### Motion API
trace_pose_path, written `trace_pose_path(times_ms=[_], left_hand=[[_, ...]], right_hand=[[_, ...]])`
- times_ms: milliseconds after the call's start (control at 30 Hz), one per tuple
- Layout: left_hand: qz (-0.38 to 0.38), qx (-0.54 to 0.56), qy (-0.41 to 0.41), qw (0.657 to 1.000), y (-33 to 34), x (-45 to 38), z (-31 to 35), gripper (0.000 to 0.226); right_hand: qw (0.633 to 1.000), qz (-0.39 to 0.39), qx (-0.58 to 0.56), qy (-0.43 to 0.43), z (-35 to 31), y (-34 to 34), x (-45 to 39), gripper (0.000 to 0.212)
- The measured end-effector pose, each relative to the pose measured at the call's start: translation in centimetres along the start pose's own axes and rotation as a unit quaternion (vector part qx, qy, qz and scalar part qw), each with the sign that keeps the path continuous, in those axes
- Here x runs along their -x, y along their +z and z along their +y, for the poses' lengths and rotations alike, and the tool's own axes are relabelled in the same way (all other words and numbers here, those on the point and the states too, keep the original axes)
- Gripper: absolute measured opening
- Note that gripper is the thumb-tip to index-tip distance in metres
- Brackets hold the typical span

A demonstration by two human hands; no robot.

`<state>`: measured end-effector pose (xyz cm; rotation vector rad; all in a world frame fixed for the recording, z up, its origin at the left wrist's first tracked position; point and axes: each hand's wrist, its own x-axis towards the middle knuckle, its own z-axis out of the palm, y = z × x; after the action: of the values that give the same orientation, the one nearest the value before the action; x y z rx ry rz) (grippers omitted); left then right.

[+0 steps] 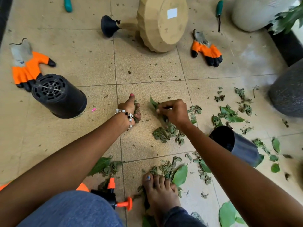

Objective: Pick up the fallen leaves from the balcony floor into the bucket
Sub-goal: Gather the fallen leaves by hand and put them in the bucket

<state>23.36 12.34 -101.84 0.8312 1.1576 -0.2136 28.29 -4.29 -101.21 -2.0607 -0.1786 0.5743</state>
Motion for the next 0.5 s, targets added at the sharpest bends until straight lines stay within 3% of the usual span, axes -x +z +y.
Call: trace_pose_path(times_ms=[67, 133, 200, 267, 367, 500], left_hand=[[-0.018, -0.025, -0.009, 0.999, 0.5, 0.4, -0.4, 0.056], [-0.056, -0.034, -0.029, 0.997, 1.4, 1.0, -0.9, 0.057], [-0.118, -0.030, -0.056, 0.991, 2.6, 2.1, -1.2, 0.062], [-0.143, -0.024, -0.089, 0.985, 3.7, 3.2, -1.2, 0.066], [-0.130, -0.030, -0.122, 0.984, 4.6, 4.5, -0.9, 0.077], [-0.108, -0.043, -0.101, 0.988, 4.7, 4.2, -1.5, 0.057]], right_hand=[[0.972, -0.002, -0.230, 0.052, -1.5, 0.1, 0.4, 0.015], [0.952, 0.013, -0.302, 0.051, -2.6, 0.9, 0.8, 0.012], [0.952, 0.029, -0.302, 0.051, -3.0, 2.0, 1.1, 0.011], [0.971, 0.051, -0.232, 0.030, -2.5, 2.6, 1.3, 0.011], [0.991, 0.071, -0.033, -0.107, -1.0, 2.4, 1.6, 0.010], [0.953, -0.019, 0.146, -0.265, -0.3, 1.4, 1.6, 0.009]])
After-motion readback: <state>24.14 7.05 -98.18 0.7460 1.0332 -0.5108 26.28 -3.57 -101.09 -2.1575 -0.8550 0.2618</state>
